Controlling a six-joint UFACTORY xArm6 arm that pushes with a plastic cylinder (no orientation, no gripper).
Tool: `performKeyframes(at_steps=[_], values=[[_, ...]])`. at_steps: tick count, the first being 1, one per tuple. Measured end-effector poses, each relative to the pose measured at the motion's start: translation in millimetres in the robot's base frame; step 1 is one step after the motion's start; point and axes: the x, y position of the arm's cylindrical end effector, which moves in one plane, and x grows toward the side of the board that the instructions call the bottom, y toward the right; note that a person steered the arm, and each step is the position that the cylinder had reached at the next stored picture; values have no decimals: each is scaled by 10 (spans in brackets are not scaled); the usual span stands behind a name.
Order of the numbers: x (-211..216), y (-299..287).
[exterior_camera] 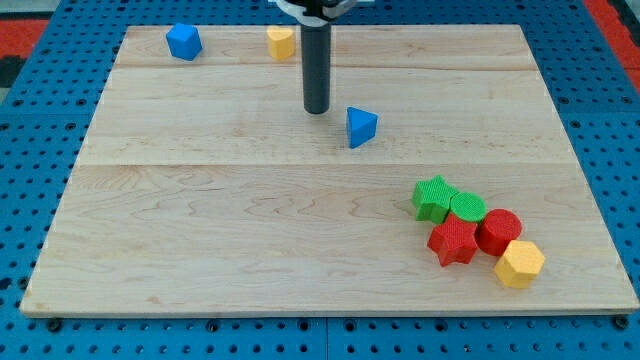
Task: Slide the blue triangle to the left of the green star
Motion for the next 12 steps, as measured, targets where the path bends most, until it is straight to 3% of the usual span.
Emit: performKeyframes(at_steps=[3, 5, 7, 12], values=[[98, 128], [414, 1002], [182, 1047], [478, 1138]])
